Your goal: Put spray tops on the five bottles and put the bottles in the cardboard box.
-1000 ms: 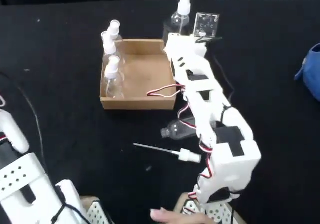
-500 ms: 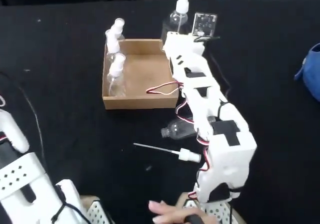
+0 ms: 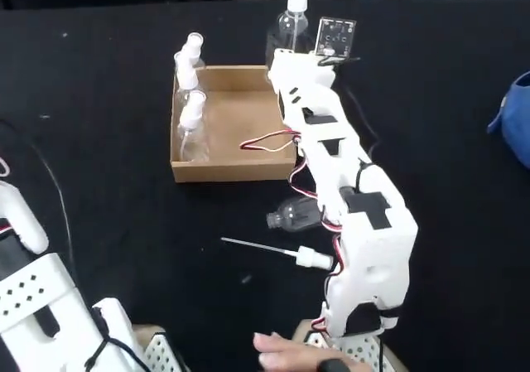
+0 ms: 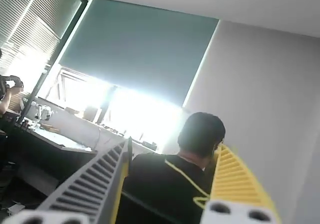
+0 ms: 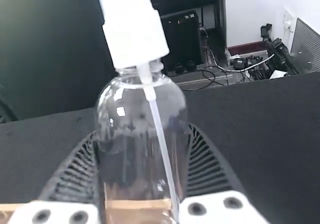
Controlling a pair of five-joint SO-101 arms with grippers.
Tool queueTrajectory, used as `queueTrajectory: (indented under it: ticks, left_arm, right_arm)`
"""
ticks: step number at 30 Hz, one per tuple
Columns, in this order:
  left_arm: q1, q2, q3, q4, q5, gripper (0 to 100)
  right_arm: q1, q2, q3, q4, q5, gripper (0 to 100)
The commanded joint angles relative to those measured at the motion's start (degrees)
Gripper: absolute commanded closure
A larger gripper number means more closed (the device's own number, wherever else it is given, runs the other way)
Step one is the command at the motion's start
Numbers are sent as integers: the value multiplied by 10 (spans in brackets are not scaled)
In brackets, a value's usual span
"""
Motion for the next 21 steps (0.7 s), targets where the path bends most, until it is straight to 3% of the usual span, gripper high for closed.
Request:
queueTrajectory:
  ticks: [1,6,17,21]
  left_arm:
    - [-6,-2,-9,-11,6,848]
    - [-6,-2,-9,-11,6,848]
    - [-5,-3,-9,-11,7,848]
    - [-2,-3,-9,-11,7,848]
  right_arm:
    - [-3,-72,22,-4,1,987]
    - [47,-146,68,-2,1,987]
    - [282,-194,118,-5,3,987]
    - [347,-194,139,-11,35,987]
